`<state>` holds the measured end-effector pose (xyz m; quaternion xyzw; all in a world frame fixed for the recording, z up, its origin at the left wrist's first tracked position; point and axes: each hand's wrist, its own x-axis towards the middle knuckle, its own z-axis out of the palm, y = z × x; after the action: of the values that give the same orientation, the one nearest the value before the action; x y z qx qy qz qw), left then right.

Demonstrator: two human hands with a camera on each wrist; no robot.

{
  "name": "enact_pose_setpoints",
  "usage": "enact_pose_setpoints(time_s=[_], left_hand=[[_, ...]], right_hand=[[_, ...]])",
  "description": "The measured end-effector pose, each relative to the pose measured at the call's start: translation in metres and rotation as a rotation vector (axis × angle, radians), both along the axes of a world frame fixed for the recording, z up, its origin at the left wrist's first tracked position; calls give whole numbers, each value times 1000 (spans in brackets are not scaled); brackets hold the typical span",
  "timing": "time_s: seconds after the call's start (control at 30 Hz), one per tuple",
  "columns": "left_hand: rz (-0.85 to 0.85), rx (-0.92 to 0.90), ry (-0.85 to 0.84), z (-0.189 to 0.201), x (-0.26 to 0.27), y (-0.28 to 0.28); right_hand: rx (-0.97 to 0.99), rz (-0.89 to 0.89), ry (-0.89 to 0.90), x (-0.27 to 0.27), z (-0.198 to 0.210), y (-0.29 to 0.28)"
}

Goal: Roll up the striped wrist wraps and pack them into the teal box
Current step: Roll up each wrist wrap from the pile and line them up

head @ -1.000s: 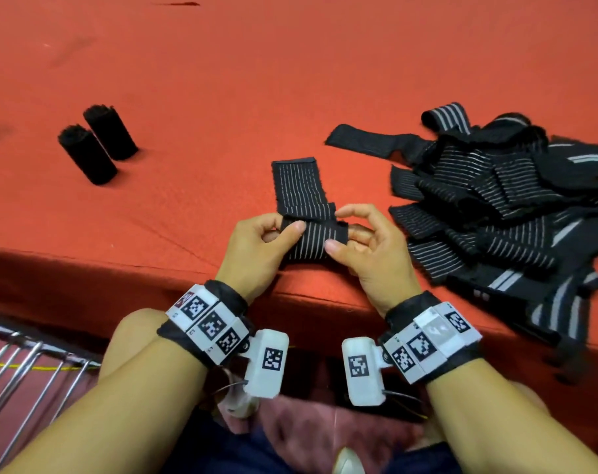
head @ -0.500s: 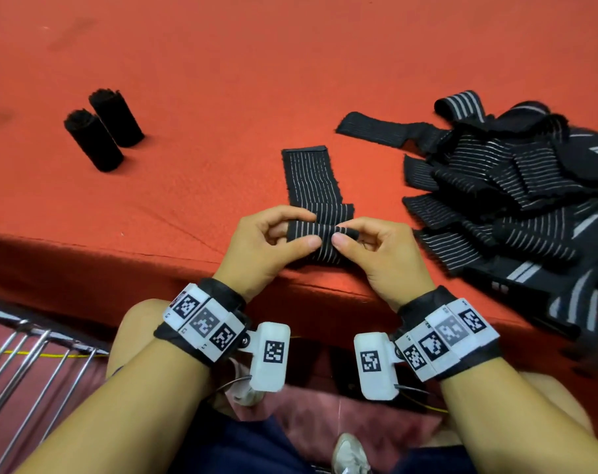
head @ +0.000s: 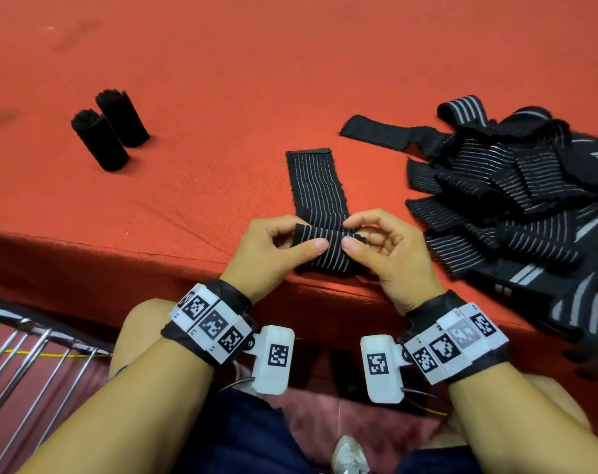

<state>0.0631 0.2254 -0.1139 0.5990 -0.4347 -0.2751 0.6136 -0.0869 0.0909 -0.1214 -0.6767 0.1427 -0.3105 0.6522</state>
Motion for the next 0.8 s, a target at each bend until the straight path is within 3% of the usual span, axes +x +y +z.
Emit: enact_pose_setpoints(time_s=[0.13,0.23,0.4,0.67,0.8], left_hand=[[-94,-10,46,-1,2,2],[-62,-9,21,-4,1,2],[74,-24,117,-3,1,3],[46,-44,-29,-6,0,0],[-4,-37,53,-3,-4,1]], right_hand=[[93,-14,-20,1,3,-1],[-6,1,5,2,2,-1],[-99,63,107,0,-2,-1],[-212,12,106,1,0,-3],[-162,25,112,1,0,-1]])
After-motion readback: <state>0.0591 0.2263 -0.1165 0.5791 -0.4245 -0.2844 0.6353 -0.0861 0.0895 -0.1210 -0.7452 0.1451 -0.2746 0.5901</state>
